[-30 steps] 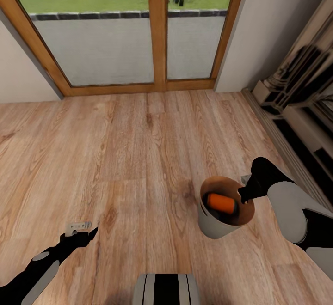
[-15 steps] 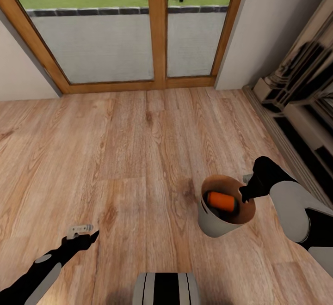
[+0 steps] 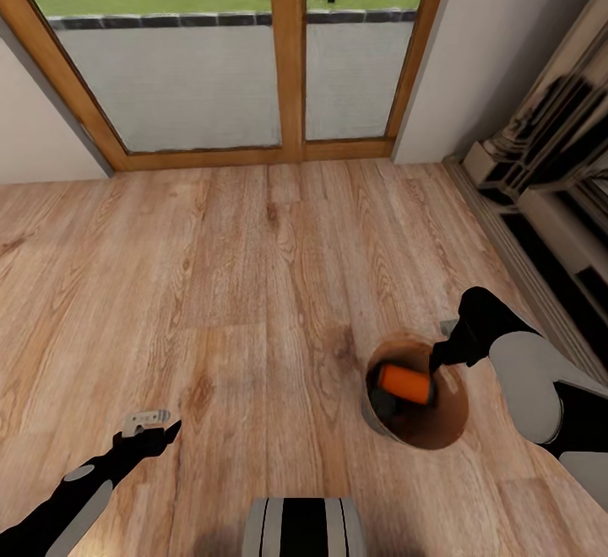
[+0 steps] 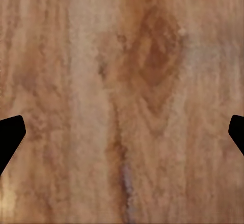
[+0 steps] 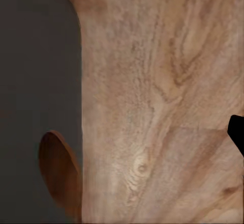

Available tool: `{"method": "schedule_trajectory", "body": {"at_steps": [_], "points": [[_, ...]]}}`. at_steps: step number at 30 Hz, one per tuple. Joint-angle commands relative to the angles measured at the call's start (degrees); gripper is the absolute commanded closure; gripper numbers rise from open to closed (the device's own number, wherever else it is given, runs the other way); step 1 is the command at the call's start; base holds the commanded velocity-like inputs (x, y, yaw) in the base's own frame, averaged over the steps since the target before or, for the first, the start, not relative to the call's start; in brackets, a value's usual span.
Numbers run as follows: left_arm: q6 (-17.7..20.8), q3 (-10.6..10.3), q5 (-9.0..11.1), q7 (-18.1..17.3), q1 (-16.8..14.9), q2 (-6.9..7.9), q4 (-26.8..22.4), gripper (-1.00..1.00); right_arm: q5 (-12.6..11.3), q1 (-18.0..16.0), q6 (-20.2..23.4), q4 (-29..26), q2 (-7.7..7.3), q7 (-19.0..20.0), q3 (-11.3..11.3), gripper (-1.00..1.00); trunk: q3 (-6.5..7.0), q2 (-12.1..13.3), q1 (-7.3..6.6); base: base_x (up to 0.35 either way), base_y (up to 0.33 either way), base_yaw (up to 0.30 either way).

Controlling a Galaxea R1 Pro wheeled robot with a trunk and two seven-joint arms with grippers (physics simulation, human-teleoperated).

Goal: Put the three can of soda from the living room inside the tash can in the kitchen.

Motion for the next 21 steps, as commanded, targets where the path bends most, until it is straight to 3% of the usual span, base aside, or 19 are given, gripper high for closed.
{"method": "schedule_trajectory", "body": {"at_steps": [1, 21], "points": [[-0.1, 0.0, 0.0, 0.0, 0.0, 0.00, 0.0, -1.00, 0.0, 0.0, 0.0, 0.0, -0.01, 0.0, 0.0, -1.00, 0.00, 0.0, 0.00, 0.000, 0.000, 0.000], [-0.3, 0.0, 0.0, 0.0, 0.0, -0.01, 0.0, -1.00, 0.0, 0.0, 0.0, 0.0, -1.00, -0.1, 0.1, -1.00, 0.00, 0.0, 0.00, 0.000, 0.000, 0.000]]}}
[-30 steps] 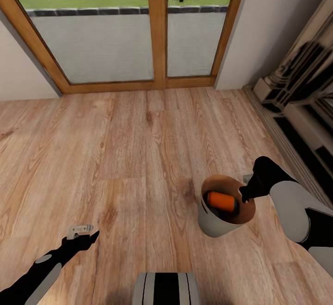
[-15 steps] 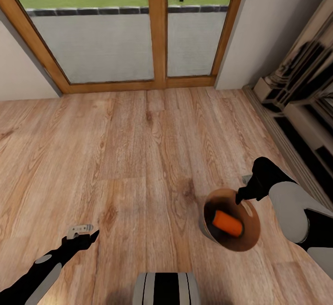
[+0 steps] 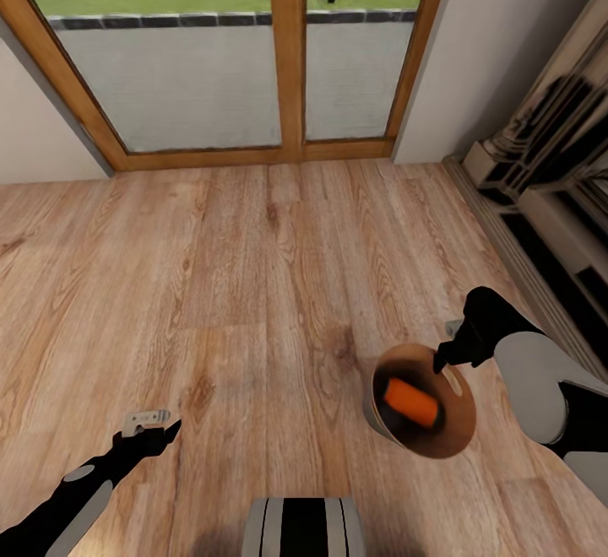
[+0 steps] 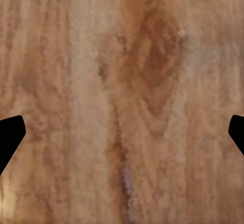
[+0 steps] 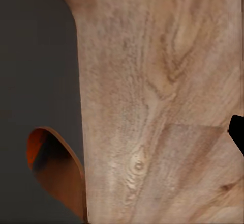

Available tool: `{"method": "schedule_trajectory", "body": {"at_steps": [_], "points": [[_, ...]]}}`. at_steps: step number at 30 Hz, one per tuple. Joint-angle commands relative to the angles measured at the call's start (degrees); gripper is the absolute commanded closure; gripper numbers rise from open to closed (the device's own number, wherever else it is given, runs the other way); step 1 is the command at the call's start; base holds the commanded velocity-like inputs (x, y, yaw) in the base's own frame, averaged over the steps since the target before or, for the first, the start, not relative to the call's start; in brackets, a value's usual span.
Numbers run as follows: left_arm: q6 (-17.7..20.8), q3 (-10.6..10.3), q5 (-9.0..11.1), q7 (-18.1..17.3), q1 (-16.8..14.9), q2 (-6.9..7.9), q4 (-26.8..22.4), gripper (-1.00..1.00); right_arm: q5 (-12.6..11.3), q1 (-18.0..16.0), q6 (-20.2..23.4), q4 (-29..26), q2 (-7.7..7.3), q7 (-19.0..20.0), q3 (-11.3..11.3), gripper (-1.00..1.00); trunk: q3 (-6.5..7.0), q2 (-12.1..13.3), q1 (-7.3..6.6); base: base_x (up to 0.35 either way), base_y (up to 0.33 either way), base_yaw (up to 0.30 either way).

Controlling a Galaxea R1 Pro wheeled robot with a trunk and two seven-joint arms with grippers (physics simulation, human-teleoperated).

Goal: Put the three can of soda from the living room inside the tash can in the kitchen.

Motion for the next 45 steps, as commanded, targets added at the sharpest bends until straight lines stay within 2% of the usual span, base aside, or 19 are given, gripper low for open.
{"method": "schedule_trajectory", "body": {"at_steps": [1, 11, 36, 41, 45], "points": [[0.0, 0.0, 0.0, 0.0, 0.0, 0.00, 0.0, -1.00, 0.1, 0.0, 0.0, 0.0, -0.07, -0.1, 0.0, -1.00, 0.00, 0.0, 0.00, 0.000, 0.000, 0.000], [0.0, 0.0, 0.1, 0.0, 0.0, 0.01, -0.1, -1.00, 0.0, 0.0, 0.0, 0.0, -0.11, -0.1, 0.0, -1.00, 0.00, 0.0, 0.00, 0.000, 0.000, 0.000], [0.1, 0.0, 0.0, 0.0, -0.1, -0.10, 0.3, -1.00, 0.0, 0.1, 0.0, -0.1, -0.51, 0.0, -0.3, -1.00, 5.54, 0.3, -0.64, 0.000, 0.000, 0.000], [0.1, -0.1, 0.0, 0.0, -0.1, -1.32, 1.5, -1.00, 0.0, 0.2, 0.0, -0.1, -0.50, -0.1, -0.3, -1.00, 6.65, 0.4, -0.77, 0.000, 0.000, 0.000], [0.1, -0.1, 0.0, 0.0, -0.1, -1.56, 1.9, -1.00, 0.0, 0.3, 0.0, -0.1, -0.53, -0.1, -0.3, -1.00, 7.52, 0.6, -0.96, 0.000, 0.000, 0.000]]}}
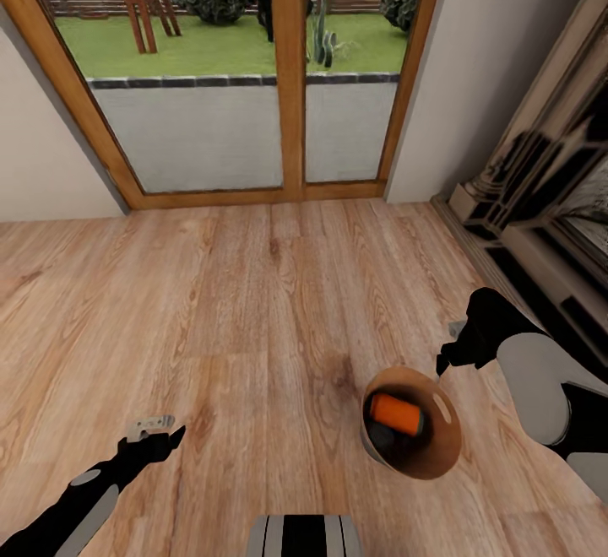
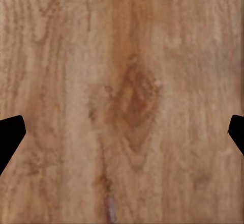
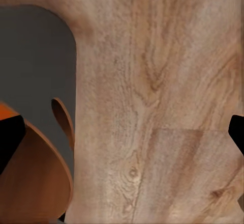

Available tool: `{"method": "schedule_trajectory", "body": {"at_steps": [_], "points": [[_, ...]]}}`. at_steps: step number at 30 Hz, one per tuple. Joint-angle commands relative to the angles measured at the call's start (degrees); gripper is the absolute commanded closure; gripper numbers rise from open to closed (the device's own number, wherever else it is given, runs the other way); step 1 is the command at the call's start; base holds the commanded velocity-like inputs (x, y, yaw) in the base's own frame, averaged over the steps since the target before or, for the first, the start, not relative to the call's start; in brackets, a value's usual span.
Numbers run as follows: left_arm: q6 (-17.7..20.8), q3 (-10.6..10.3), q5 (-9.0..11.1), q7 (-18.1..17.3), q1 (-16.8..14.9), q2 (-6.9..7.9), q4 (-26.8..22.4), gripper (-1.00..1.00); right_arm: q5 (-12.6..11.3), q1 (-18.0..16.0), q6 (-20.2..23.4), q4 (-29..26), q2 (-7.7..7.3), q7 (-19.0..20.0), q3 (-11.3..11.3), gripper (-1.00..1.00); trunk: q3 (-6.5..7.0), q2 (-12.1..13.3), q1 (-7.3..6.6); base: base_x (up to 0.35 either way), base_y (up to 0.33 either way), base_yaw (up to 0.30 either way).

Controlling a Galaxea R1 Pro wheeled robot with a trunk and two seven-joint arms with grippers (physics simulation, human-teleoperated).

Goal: Put the three can of soda from the living room inside the tash can in the kitchen.

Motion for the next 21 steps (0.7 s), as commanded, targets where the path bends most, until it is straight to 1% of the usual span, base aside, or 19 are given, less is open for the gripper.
{"method": "schedule_trajectory", "body": {"at_steps": [1, 3, 8, 12, 17, 21], "points": [[0.0, 0.0, 0.0, 0.0, 0.0, -0.02, 0.0, -1.00, 0.0, 0.1, 0.0, 0.0, 0.00, 0.0, 0.0, -1.00, 0.19, 0.4, -0.22, 0.000, 0.000, 0.000], [0.0, 0.0, 0.0, 0.0, 0.0, -0.07, 0.1, -1.00, -0.2, 0.9, 0.0, -0.2, 0.01, 0.0, -0.1, -1.00, 0.54, 1.2, -0.66, 0.000, 0.000, 0.000], [0.1, 0.0, 0.0, 0.0, 0.0, -0.15, 0.6, -1.00, -0.5, 3.4, 0.0, -3.0, 0.02, 0.1, -0.3, -1.00, 1.44, 3.2, -1.76, 0.000, 0.000, 0.000], [0.0, 0.0, 0.0, 0.0, 0.0, -0.36, 1.2, -1.00, -0.6, 4.7, 0.0, -4.2, 0.10, 0.3, -0.4, -1.00, 2.16, 4.8, -2.63, 0.000, 0.000, 0.000], [0.0, 0.0, 0.0, 0.0, 0.0, -0.44, 1.6, -1.00, -0.7, 5.3, 0.0, -5.2, 0.32, 0.4, -0.4, -1.00, 3.06, 6.8, -3.73, 0.000, 0.000, 0.000], [0.0, 0.0, 0.0, 0.0, 0.0, -0.46, 1.7, -1.00, -0.7, 6.6, 0.0, -7.4, 0.60, 0.3, -0.4, -1.00, 3.78, 8.4, -4.61, 0.000, 0.000, 0.000]]}}
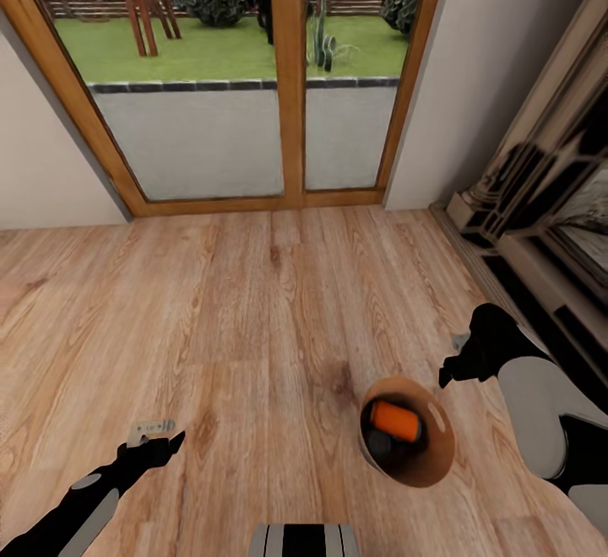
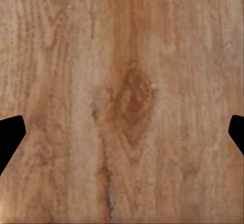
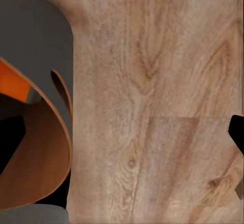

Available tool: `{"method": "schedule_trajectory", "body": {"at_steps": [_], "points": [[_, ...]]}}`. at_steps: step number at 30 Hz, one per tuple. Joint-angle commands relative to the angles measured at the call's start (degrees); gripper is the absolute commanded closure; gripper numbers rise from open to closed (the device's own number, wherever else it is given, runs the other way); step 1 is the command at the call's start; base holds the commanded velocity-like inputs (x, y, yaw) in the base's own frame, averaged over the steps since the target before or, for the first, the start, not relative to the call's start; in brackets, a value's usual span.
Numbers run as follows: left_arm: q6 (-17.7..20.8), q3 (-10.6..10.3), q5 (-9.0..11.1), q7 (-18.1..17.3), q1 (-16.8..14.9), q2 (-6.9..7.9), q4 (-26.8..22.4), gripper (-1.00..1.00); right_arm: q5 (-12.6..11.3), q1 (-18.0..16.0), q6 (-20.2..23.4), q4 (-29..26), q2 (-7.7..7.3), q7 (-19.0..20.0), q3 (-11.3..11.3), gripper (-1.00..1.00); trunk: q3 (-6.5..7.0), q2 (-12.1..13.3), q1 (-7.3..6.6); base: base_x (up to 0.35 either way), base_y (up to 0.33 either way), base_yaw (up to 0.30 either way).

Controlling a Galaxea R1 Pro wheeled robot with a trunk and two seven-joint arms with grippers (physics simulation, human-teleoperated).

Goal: Put the three can of soda from the living room inside the tash can in the kitchen.

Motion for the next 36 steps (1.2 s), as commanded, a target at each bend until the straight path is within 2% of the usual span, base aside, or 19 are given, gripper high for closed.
{"method": "schedule_trajectory", "body": {"at_steps": [1, 4, 13, 36], "points": [[0.0, 0.0, 0.0, 0.0, 0.0, 0.00, 0.0, -1.00, 0.0, 0.2, 0.0, -0.6, 0.05, 0.0, 0.0, -1.00, 0.18, 0.4, -0.22, 0.000, 0.000, 0.000], [0.0, 0.0, 0.0, 0.0, 0.0, -0.01, 0.0, -1.00, 0.0, 0.6, 0.0, -1.0, 0.07, 0.0, 0.0, -1.00, 0.72, 1.6, -0.88, 0.000, 0.000, 0.000], [-0.3, 0.0, 0.0, 0.0, 0.0, -0.01, 0.2, -1.00, -0.1, 2.4, 0.0, -1.6, -0.32, 0.1, -0.1, -1.00, 0.72, 1.6, -0.88, -0.045, -0.005, 0.000], [-0.4, 0.0, 0.0, 0.0, 0.0, -0.01, 0.3, -1.00, -0.1, 3.3, 0.0, -3.5, -0.23, 0.1, -0.1, -1.00, 0.72, 1.6, -0.88, -0.308, -0.005, 0.000]]}}
